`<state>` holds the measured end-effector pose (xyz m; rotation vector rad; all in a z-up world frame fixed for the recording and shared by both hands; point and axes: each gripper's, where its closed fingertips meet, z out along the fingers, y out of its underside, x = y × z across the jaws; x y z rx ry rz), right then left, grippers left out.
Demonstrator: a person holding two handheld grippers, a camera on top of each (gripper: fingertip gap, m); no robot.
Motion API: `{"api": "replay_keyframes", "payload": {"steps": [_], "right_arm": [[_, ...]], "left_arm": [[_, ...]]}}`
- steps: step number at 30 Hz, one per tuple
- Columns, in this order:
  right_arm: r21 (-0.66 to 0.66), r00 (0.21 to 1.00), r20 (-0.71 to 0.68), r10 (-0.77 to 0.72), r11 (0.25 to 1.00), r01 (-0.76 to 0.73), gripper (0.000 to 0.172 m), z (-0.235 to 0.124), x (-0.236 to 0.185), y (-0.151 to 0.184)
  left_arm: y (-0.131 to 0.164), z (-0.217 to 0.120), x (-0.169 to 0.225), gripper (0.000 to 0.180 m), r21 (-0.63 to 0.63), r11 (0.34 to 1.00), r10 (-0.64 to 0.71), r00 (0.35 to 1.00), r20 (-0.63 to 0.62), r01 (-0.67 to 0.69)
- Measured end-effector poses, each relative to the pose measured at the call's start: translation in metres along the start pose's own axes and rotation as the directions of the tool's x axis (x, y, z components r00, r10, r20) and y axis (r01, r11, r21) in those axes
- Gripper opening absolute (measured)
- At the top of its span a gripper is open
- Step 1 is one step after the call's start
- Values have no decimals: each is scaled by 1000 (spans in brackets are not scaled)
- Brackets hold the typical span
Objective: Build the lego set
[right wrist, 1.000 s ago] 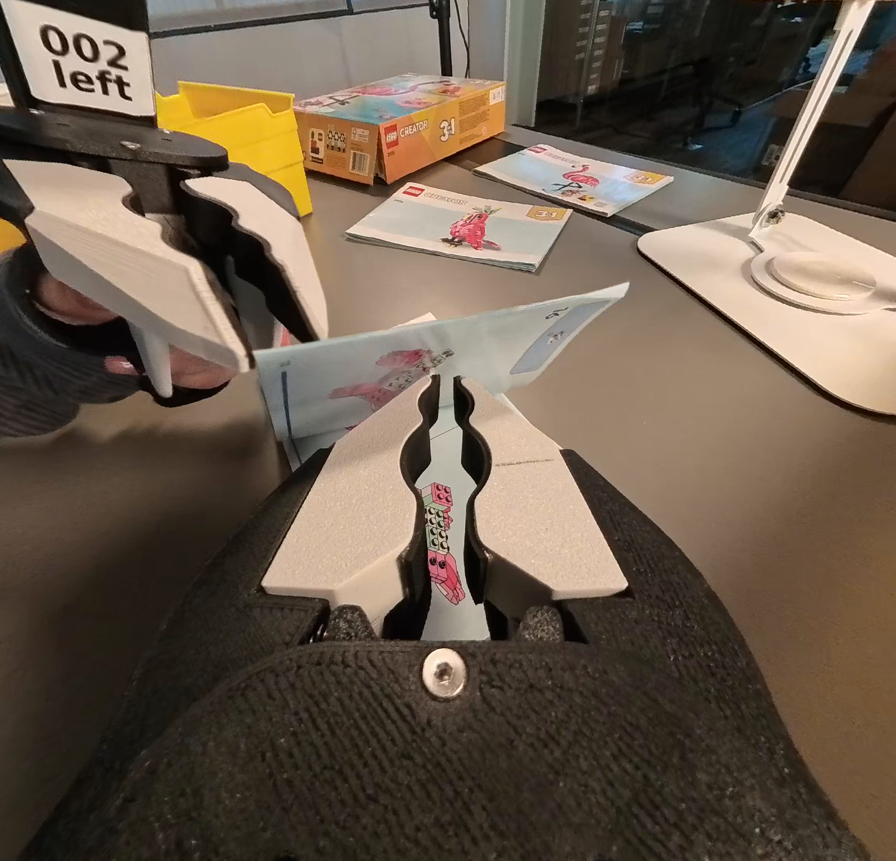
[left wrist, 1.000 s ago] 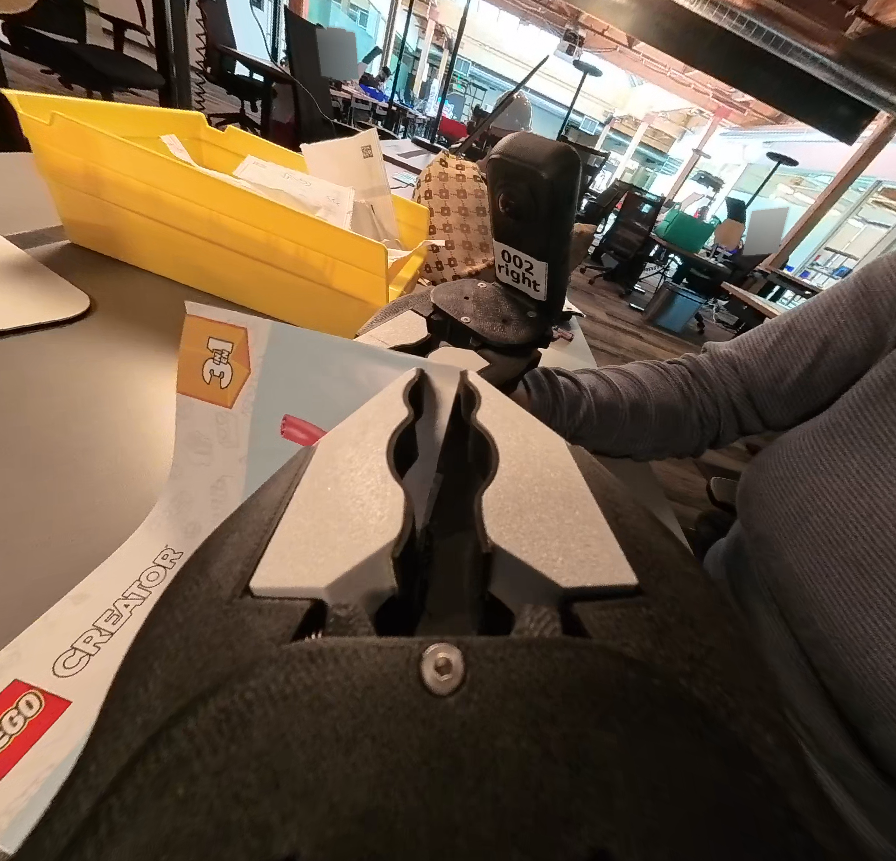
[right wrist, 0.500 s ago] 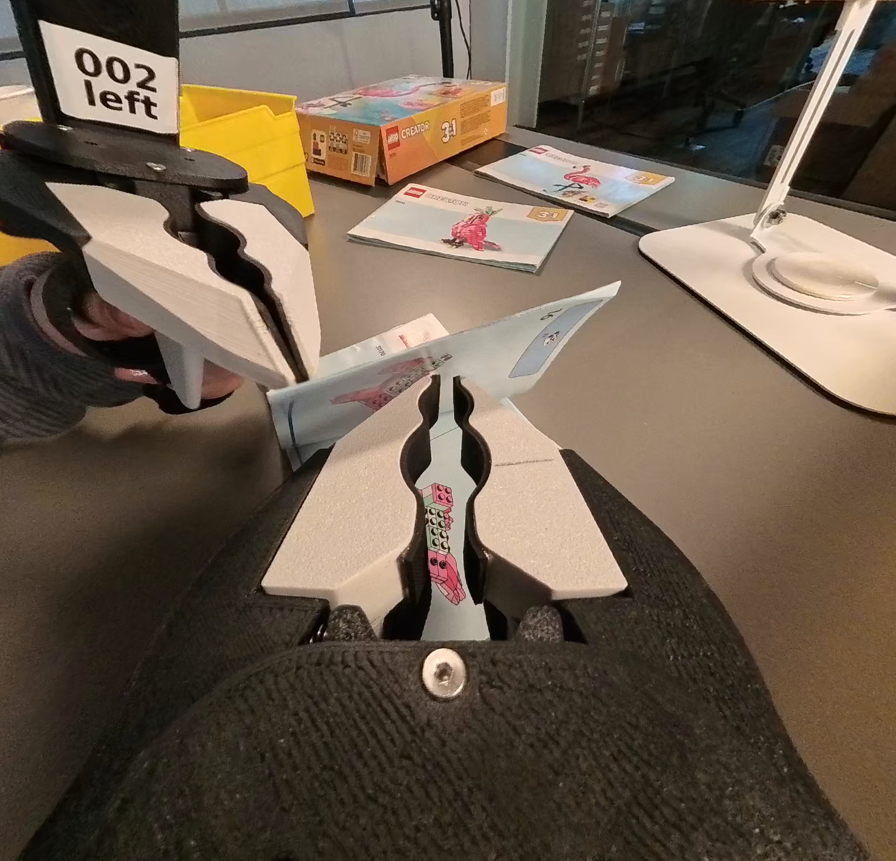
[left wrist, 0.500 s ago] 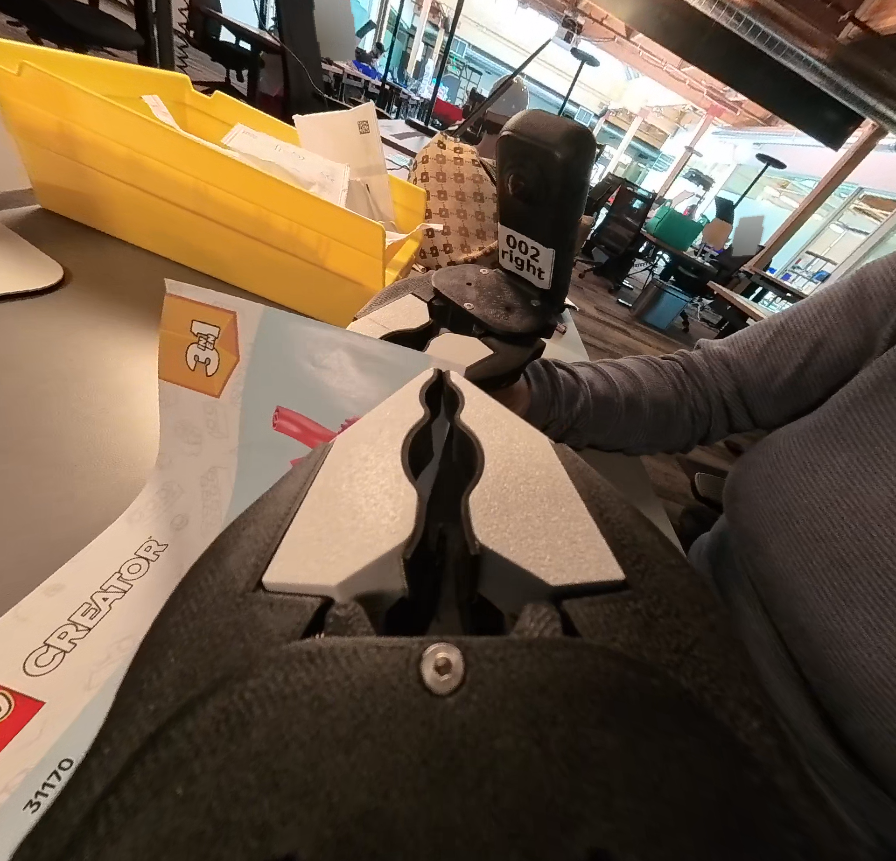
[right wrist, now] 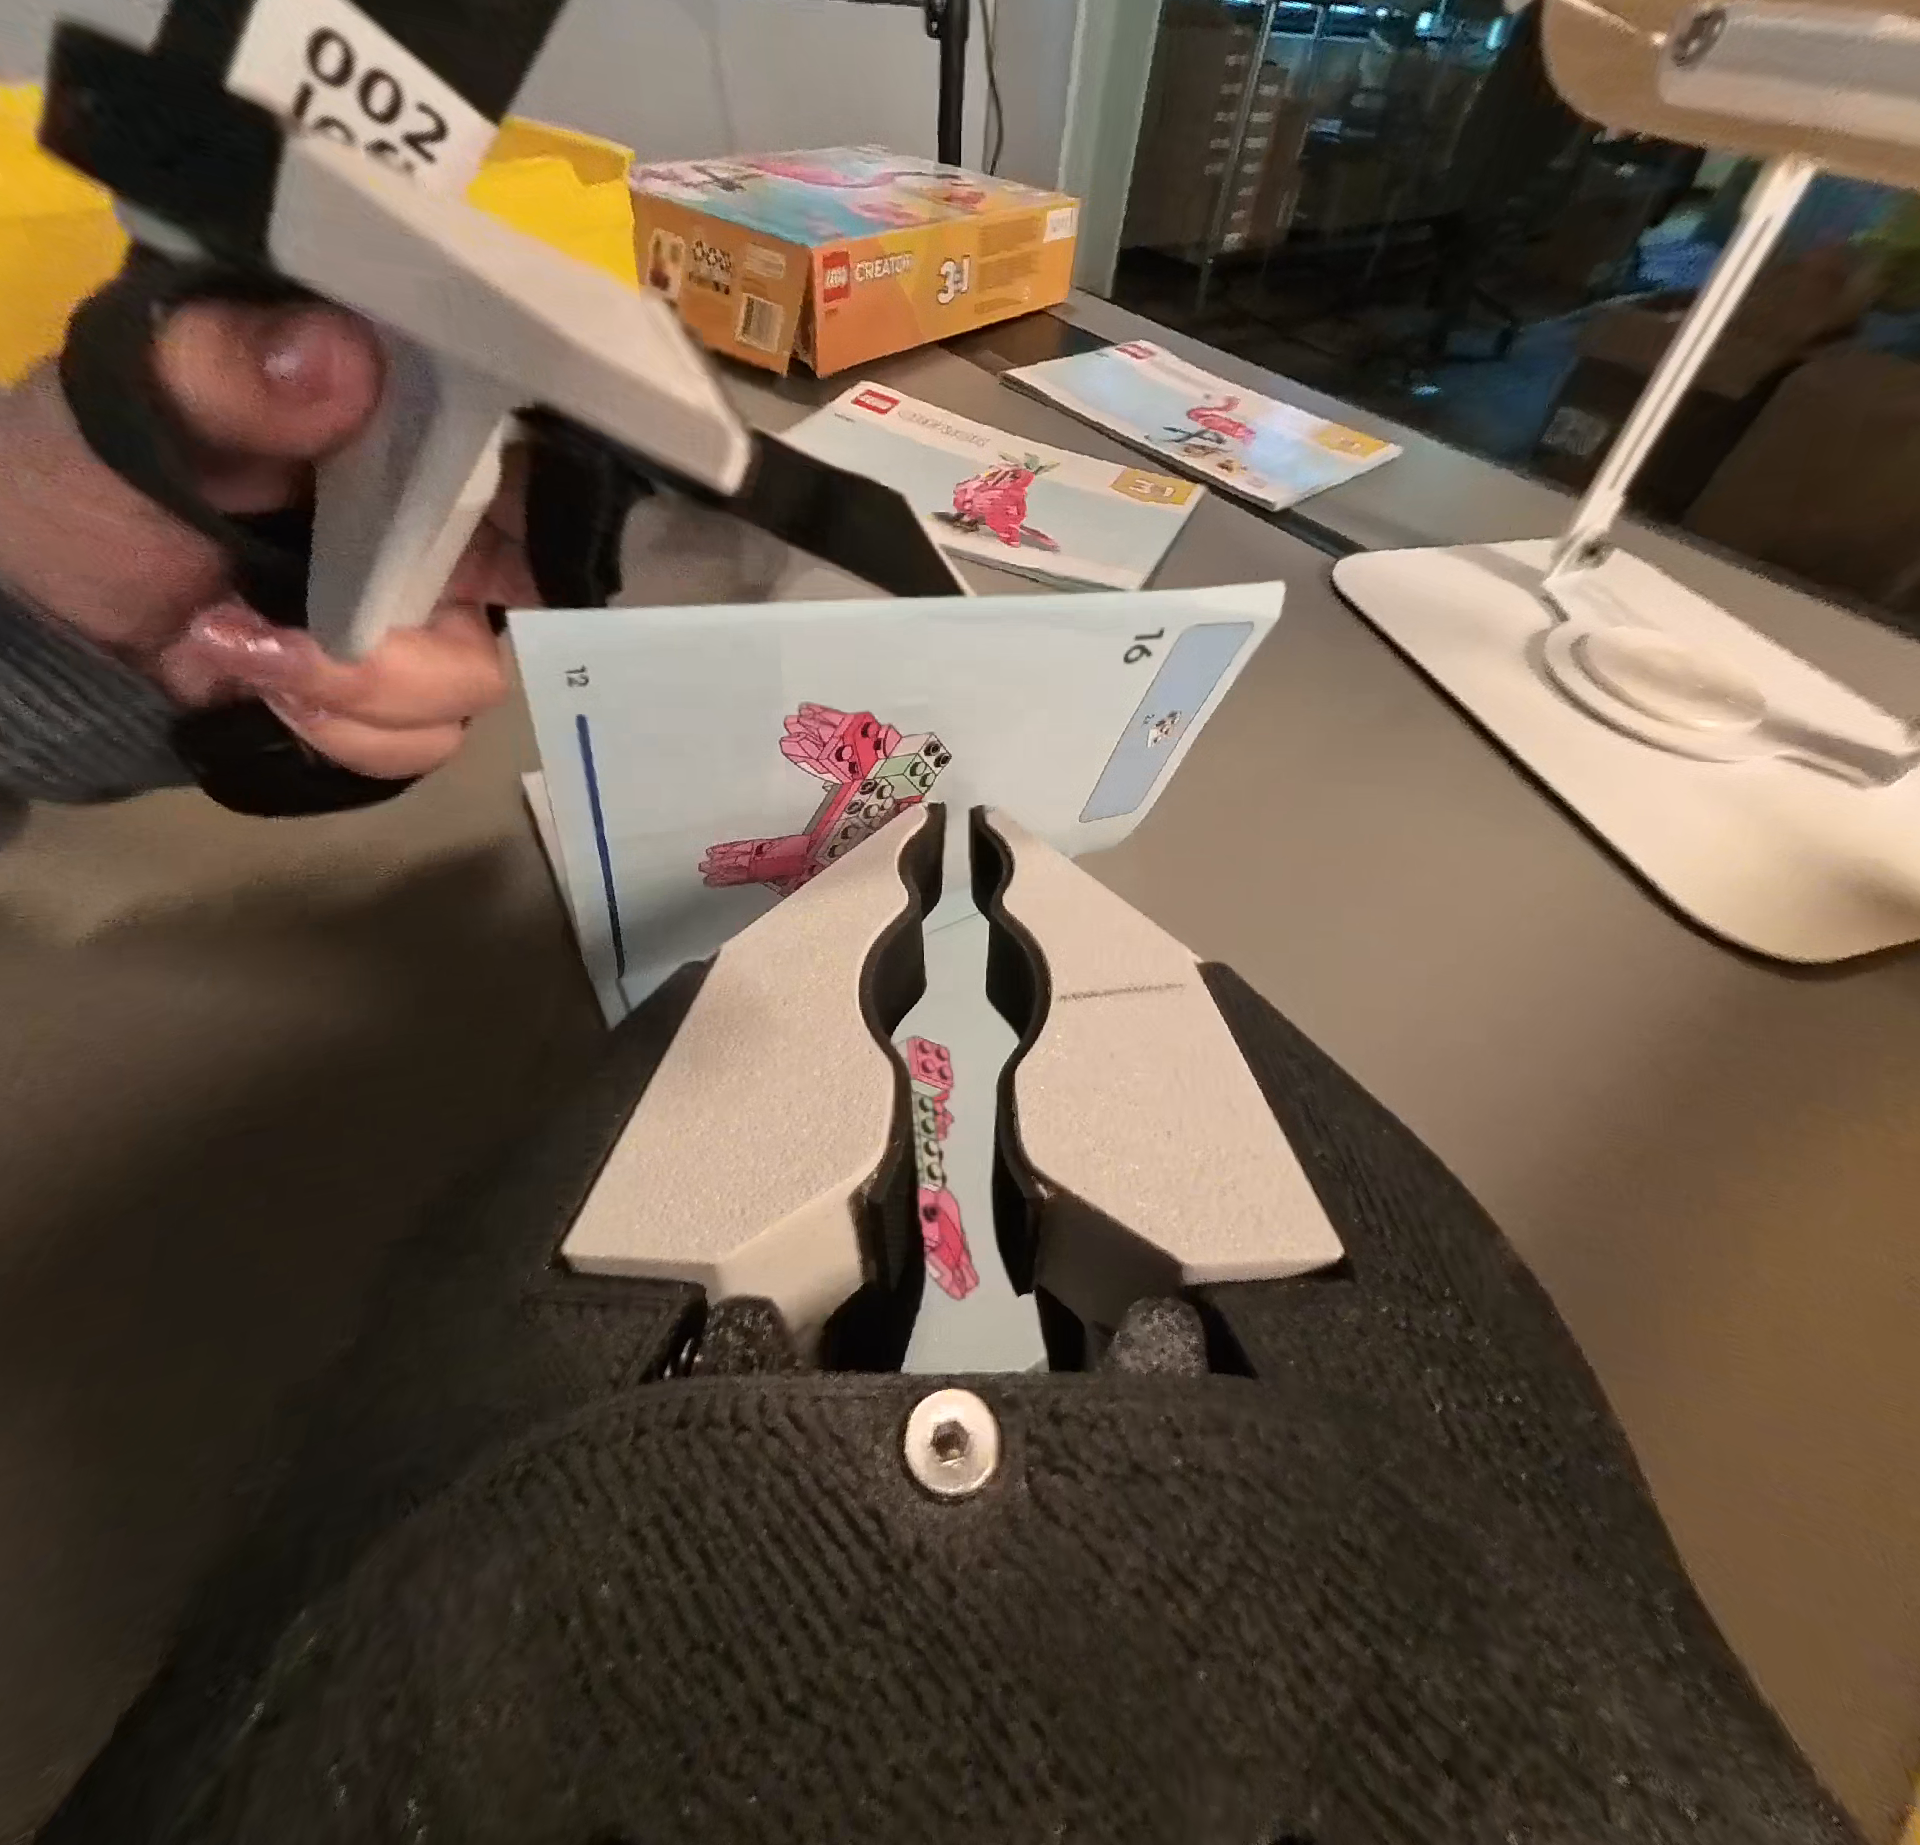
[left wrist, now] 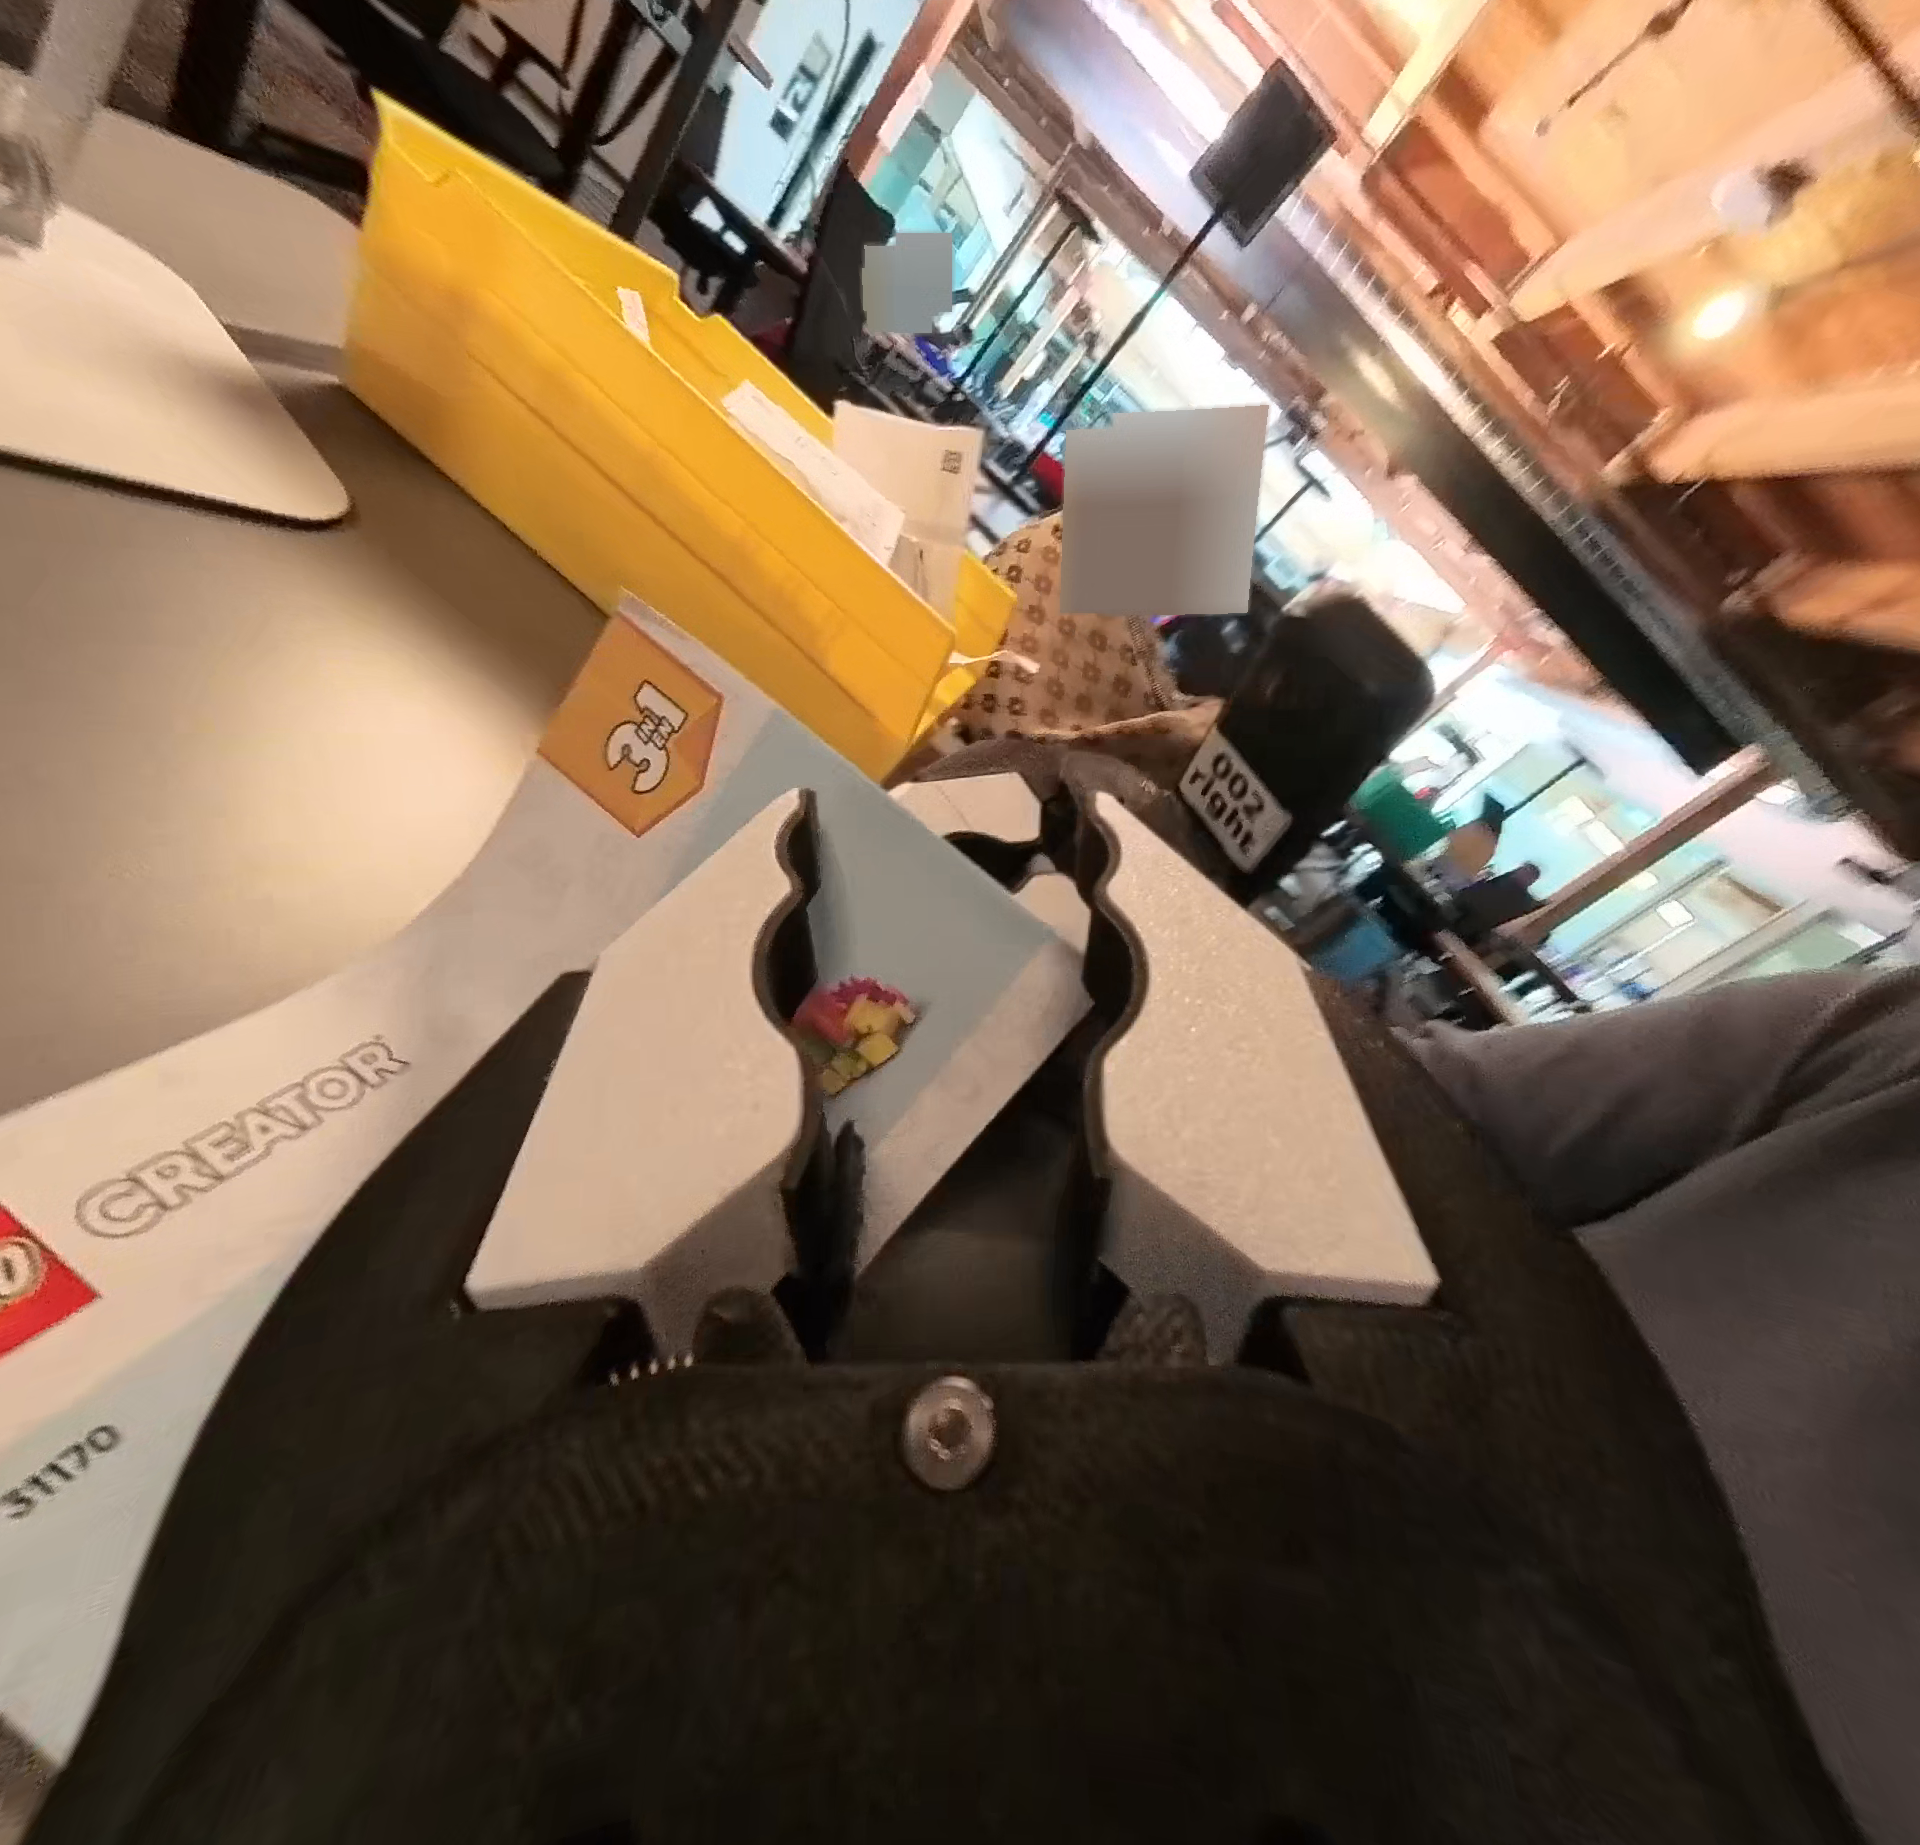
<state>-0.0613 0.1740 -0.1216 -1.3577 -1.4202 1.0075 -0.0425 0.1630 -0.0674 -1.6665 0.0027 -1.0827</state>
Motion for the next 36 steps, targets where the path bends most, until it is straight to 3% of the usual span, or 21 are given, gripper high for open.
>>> {"api": "replay_keyframes", "payload": {"steps": [3,7,13,20,25,28,36], "right_arm": [[-17,992,-29,-122,992,122,1,1,-4,2],[-43,963,-57,-264,964,261,0,3,-10,5],[-46,951,-65,-304,952,301,0,3,-11,6],[-45,947,-71,-313,950,310,0,2,-10,6],[-47,945,-69,-320,947,317,0,3,-11,6],[-50,942,-69,-328,945,325,0,3,-11,6],[-49,942,-71,-327,945,324,0,2,-10,7]], "left_arm": [[0,-2,-4,46,10,990,-141,989,-51,142],[8,-1,-14,28,-20,971,-241,969,-54,240],[7,-3,-14,6,-8,952,-304,946,-114,305],[10,-3,-19,18,-23,963,-269,962,-56,268],[3,-5,-10,29,2,962,-271,954,-127,274],[6,-5,-13,31,-10,964,-264,959,-101,264],[7,-6,-19,0,-3,964,-266,960,-88,267]]}}
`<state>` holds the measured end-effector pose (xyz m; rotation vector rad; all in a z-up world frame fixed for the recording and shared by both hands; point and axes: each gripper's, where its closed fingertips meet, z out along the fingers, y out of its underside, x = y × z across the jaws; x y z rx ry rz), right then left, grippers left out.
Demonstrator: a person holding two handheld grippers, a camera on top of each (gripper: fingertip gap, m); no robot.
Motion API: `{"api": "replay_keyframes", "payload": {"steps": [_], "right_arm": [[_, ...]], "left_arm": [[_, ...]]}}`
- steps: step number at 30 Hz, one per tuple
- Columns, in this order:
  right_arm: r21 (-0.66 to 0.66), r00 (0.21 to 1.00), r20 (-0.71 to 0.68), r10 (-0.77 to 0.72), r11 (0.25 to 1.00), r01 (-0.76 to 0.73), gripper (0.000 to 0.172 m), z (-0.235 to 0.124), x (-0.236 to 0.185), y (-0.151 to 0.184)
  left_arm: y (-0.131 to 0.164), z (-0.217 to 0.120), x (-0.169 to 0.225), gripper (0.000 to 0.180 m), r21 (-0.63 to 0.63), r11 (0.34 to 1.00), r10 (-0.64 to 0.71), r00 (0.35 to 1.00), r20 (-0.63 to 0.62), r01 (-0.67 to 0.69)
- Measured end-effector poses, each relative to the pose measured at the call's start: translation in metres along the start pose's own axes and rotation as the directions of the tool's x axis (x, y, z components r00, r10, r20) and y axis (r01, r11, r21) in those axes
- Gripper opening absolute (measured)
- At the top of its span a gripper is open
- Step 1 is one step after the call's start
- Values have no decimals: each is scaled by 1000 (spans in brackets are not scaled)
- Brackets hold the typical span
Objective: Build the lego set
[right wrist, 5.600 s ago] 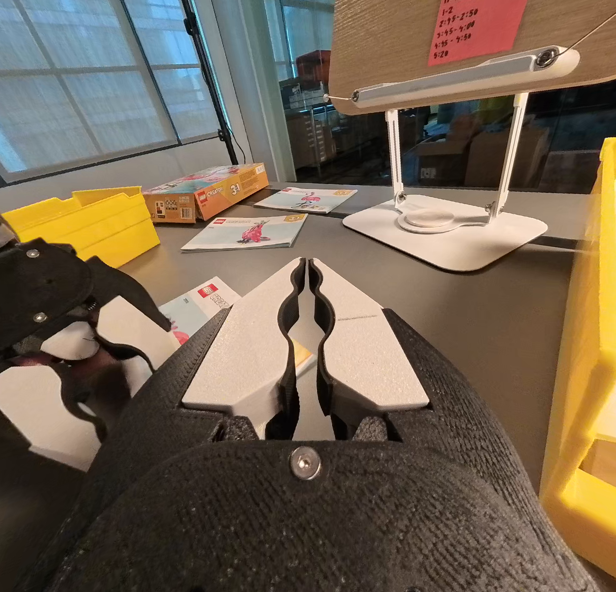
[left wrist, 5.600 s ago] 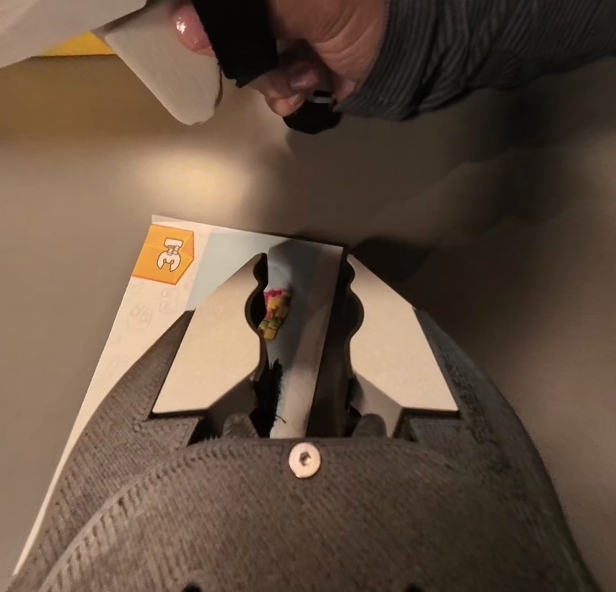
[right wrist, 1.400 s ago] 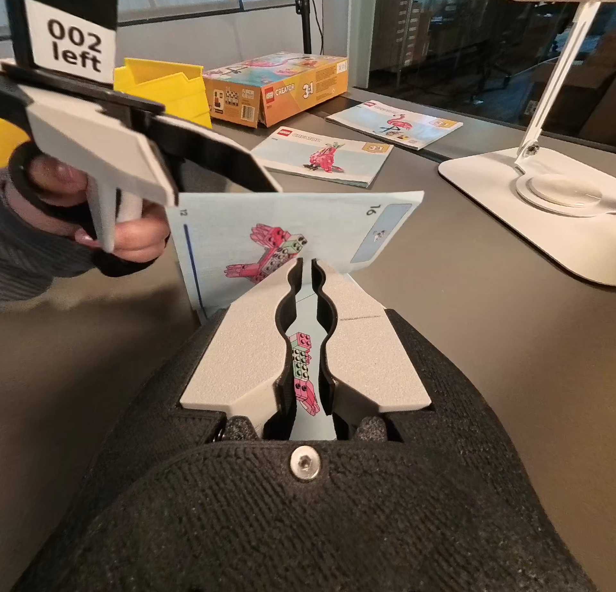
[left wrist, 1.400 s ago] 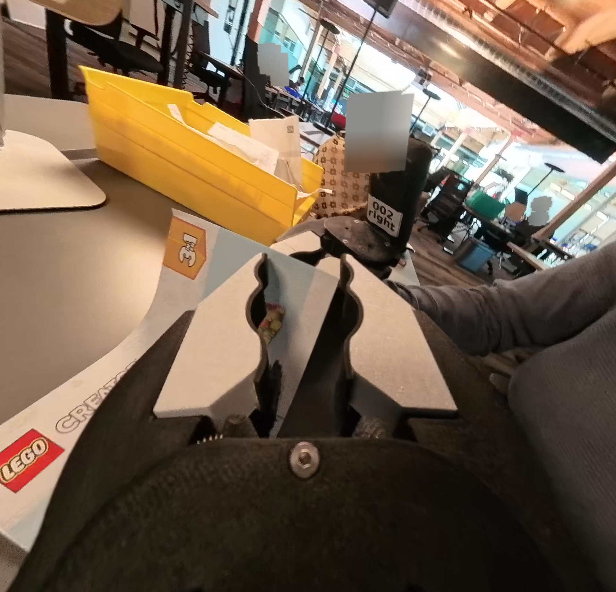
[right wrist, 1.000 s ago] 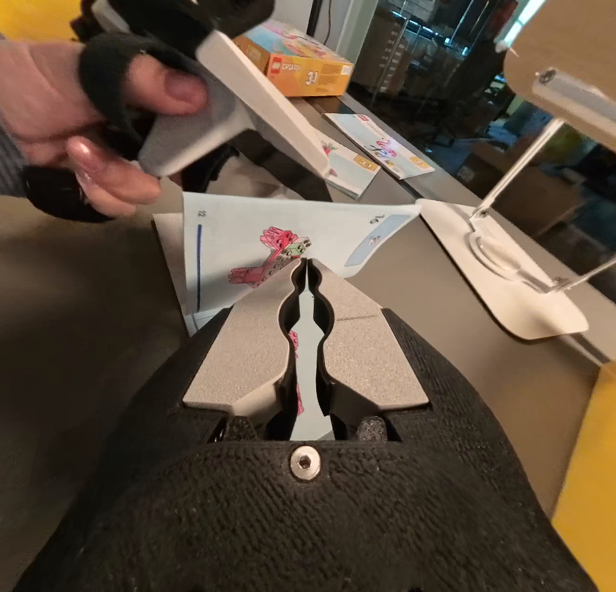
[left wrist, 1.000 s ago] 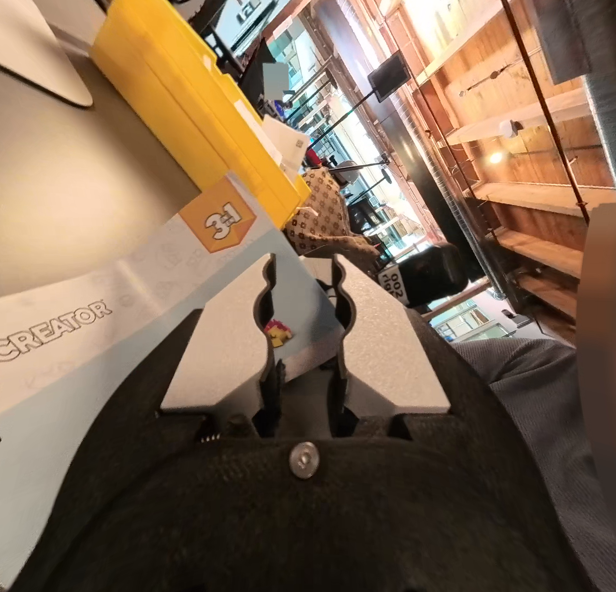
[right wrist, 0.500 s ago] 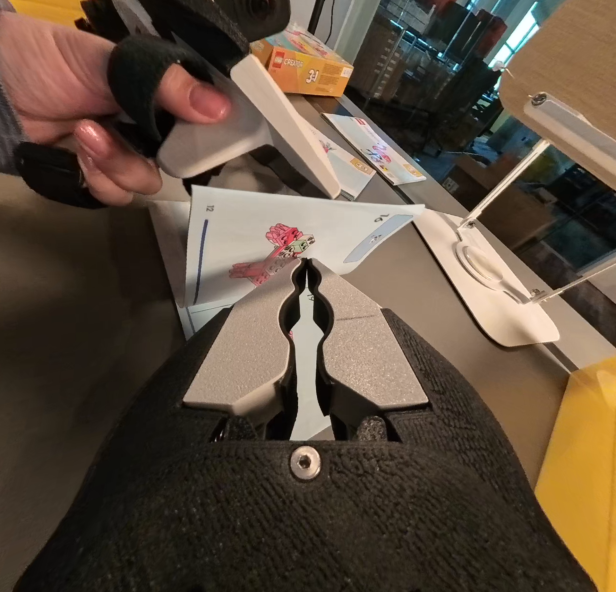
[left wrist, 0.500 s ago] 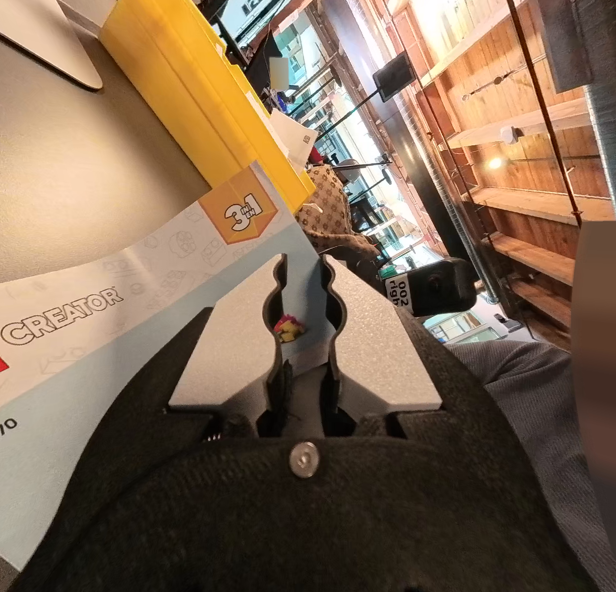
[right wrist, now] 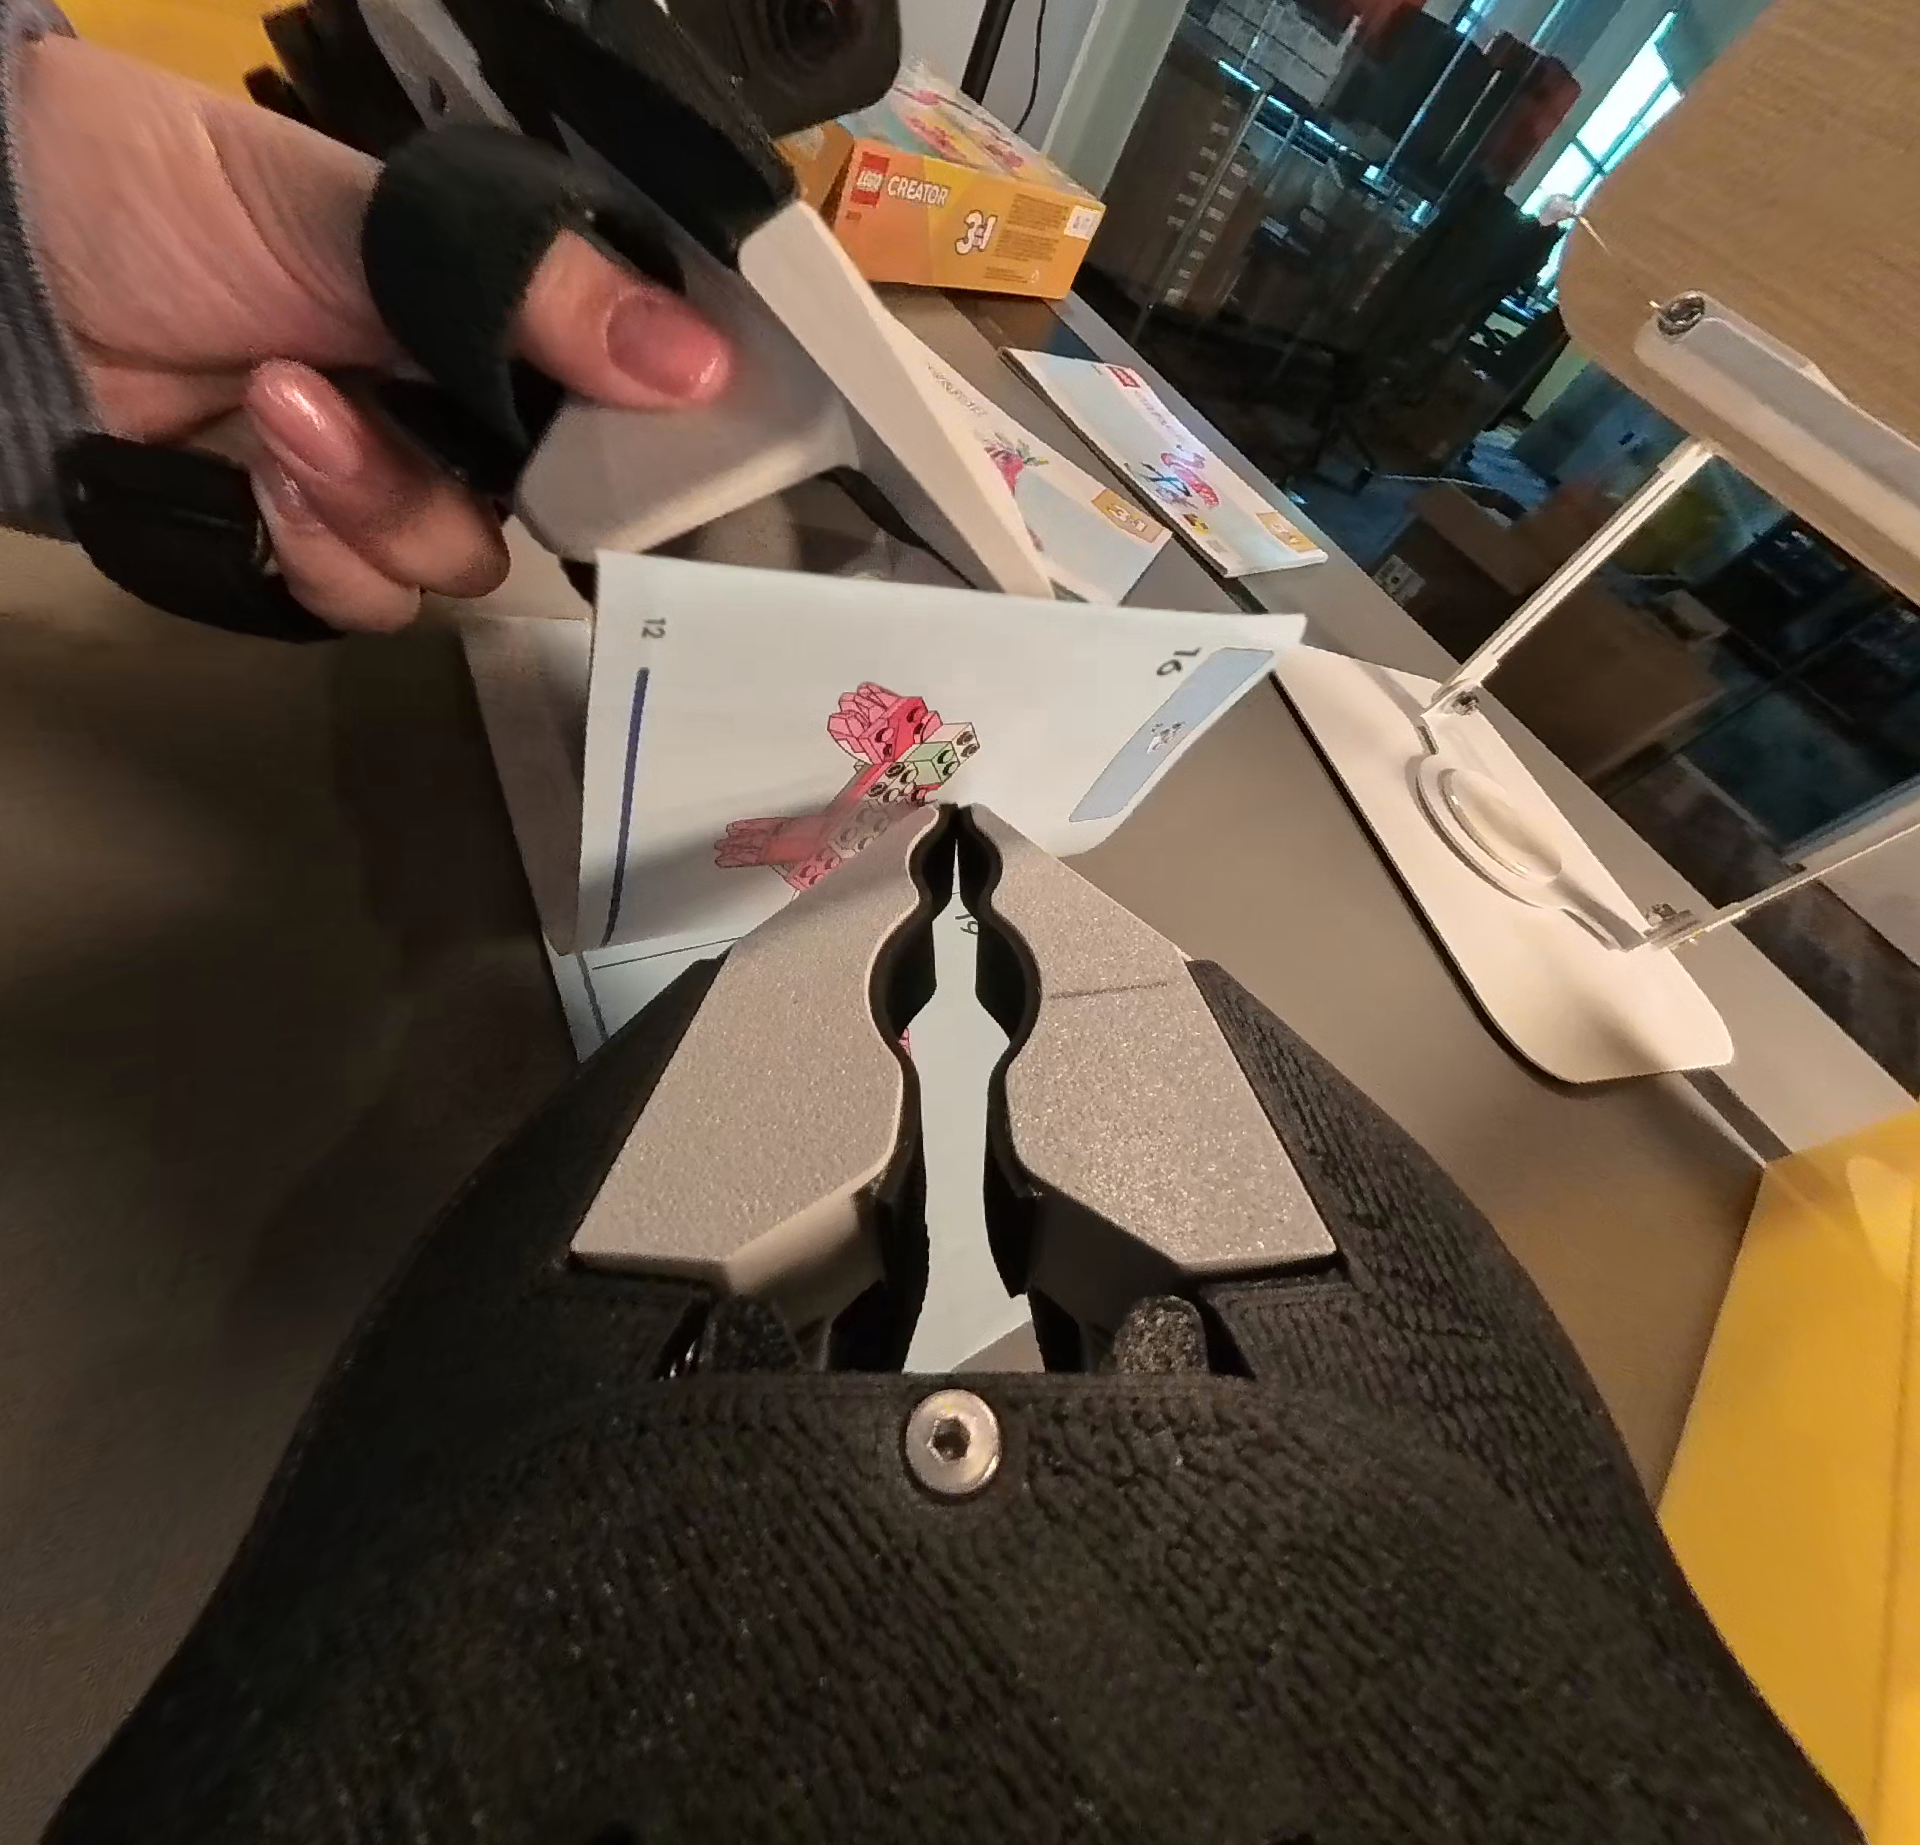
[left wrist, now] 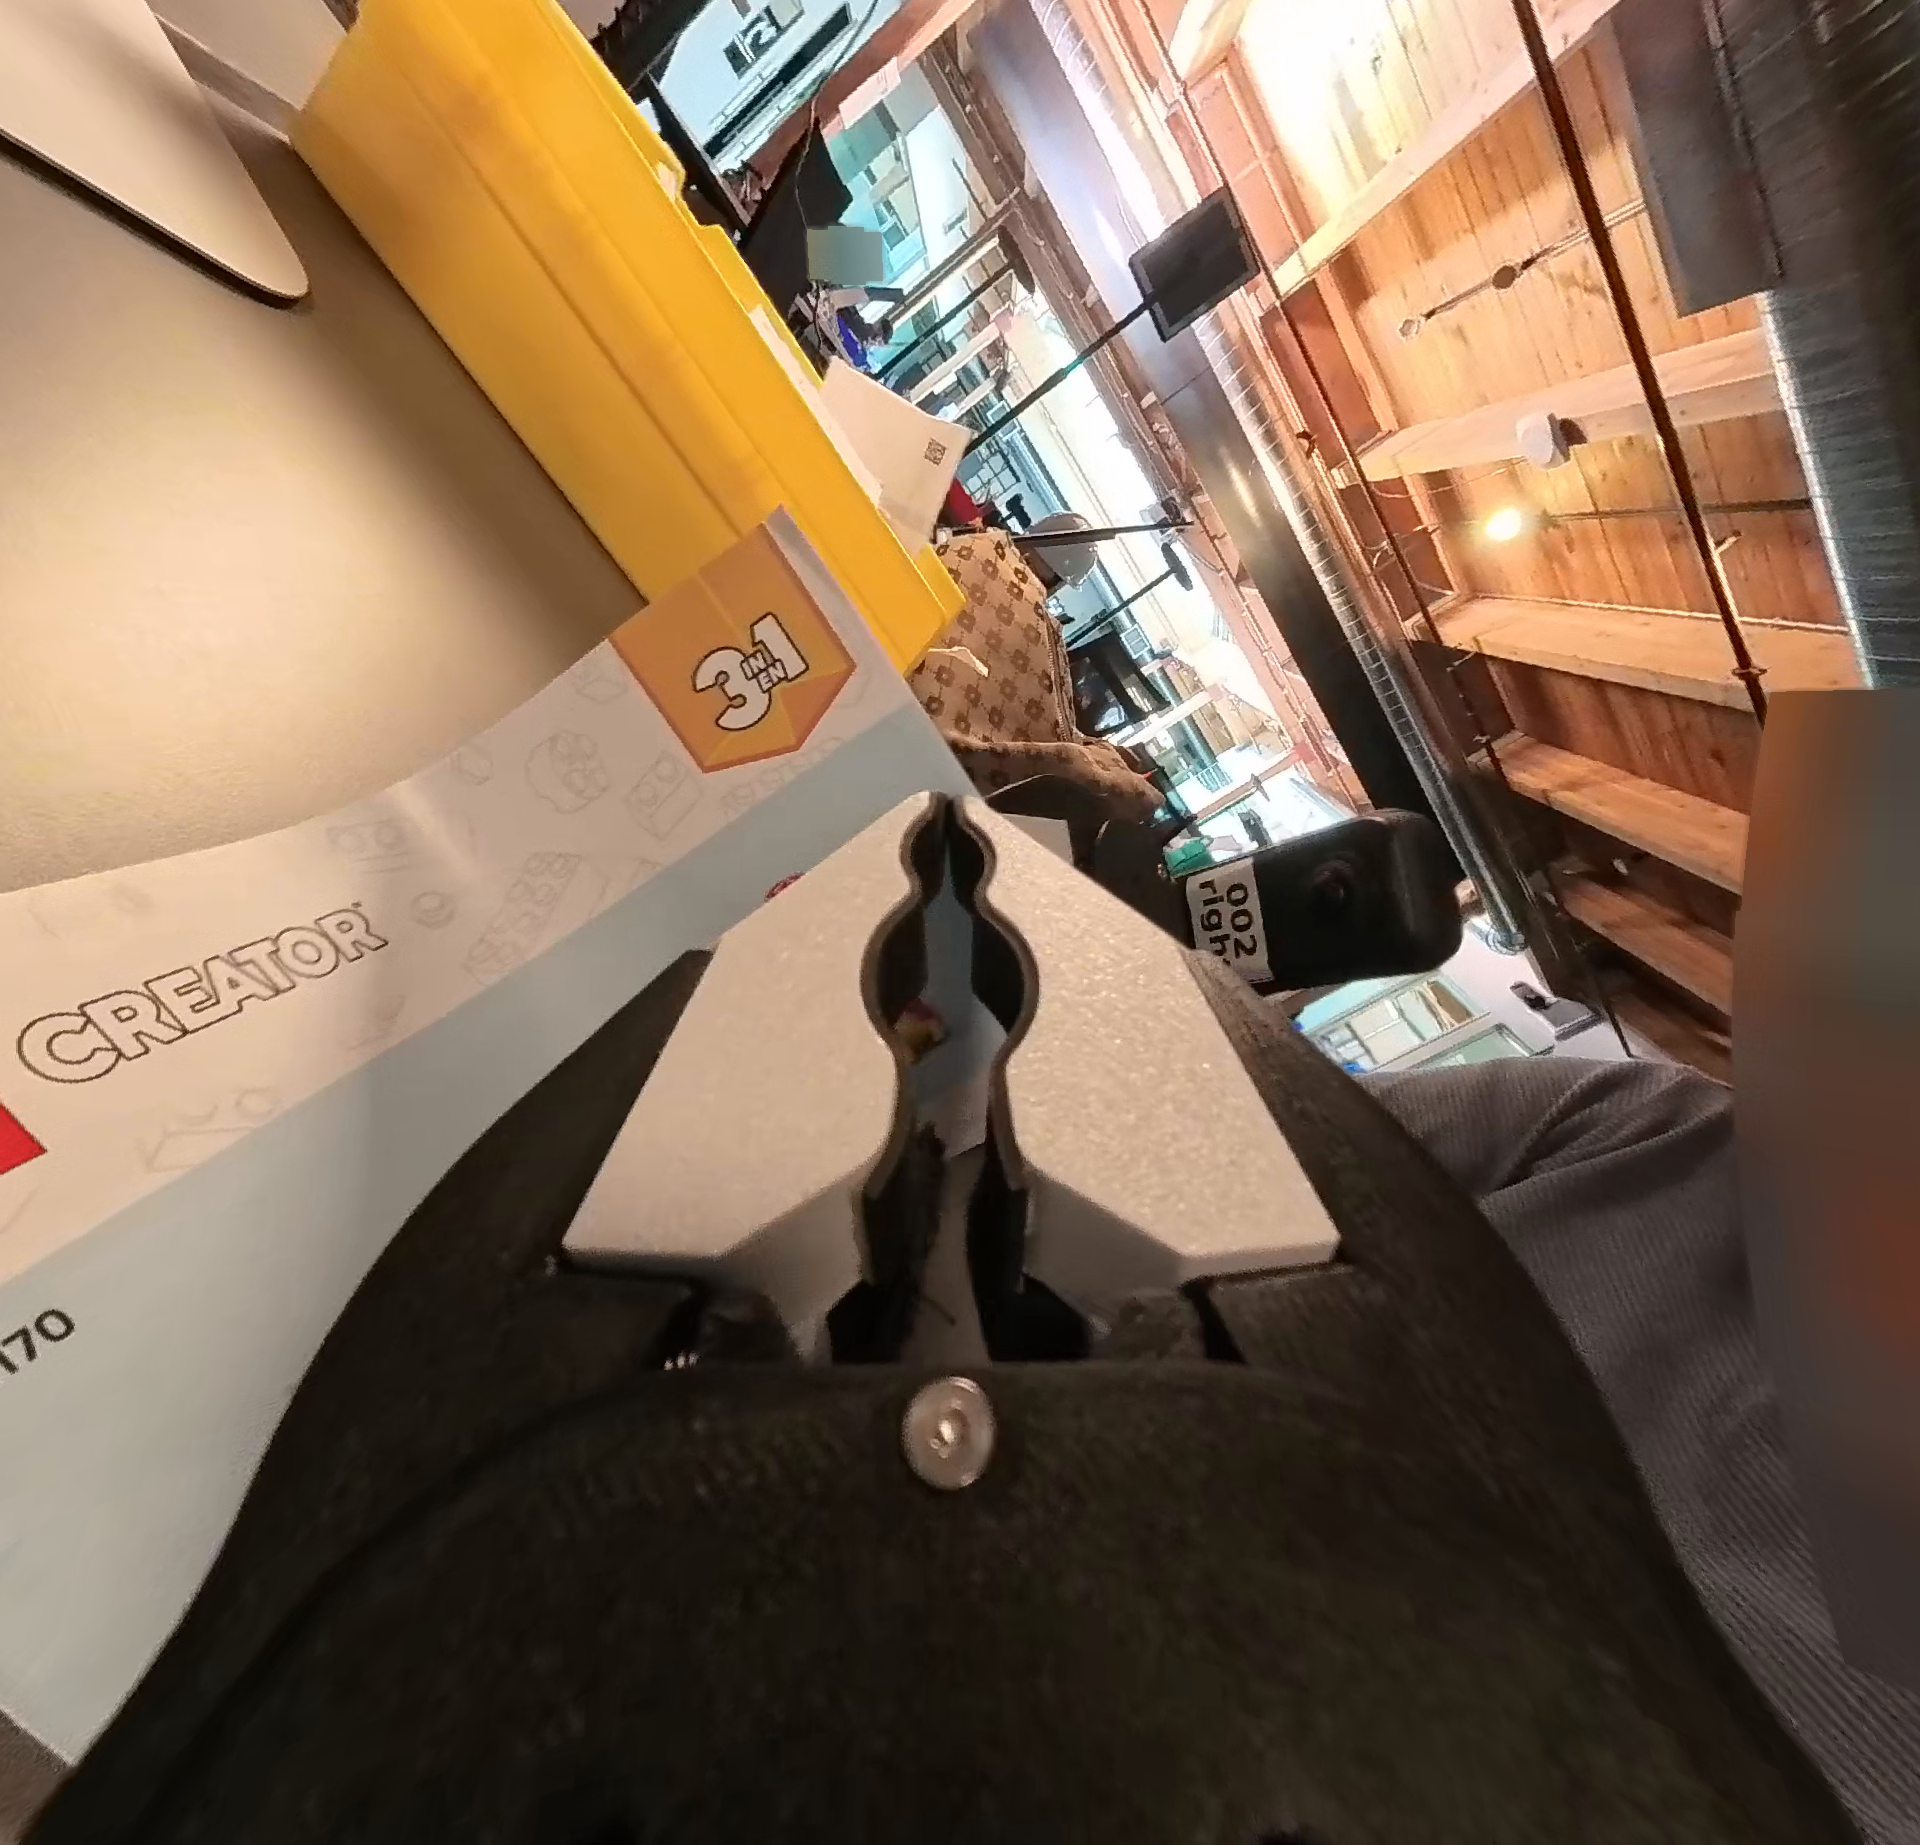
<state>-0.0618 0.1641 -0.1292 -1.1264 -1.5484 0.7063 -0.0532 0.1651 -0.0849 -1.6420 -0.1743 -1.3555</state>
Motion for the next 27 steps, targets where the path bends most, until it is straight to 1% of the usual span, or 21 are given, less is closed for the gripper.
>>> {"api": "replay_keyframes", "payload": {"steps": [7,8,10,12,14,16,18,24,27], "right_arm": [[4,1000,3,4,1000,-4,0,0,0,0],[4,1000,2,3,1000,-3,0,0,0,0],[3,1000,1,2,1000,-2,0,-1,1,0],[3,1000,1,1,1000,-1,0,0,1,0],[1,1000,-1,-5,1000,5,0,0,0,0],[2,1000,-2,-10,1000,10,0,0,0,0],[3,1000,-4,-10,1000,10,0,0,1,0],[3,1000,-4,-11,1000,11,0,0,1,0],[5,1000,-5,-10,1000,10,0,0,1,0]], "left_arm": [[-2,0,10,0,17,997,-73,991,-110,75],[-4,0,9,6,27,997,-74,992,-107,77],[-5,-1,4,32,34,997,-65,996,-63,67],[-4,0,-1,49,20,999,-39,999,-7,39],[-2,1,-3,49,6,1000,-9,1000,20,8],[-1,2,-2,41,-1,1000,-4,1000,20,4],[-1,2,-2,33,2,1000,-17,1000,8,17],[0,1,-8,26,5,999,-50,998,26,50],[-1,1,-5,19,10,998,-62,998,2,62]]}}
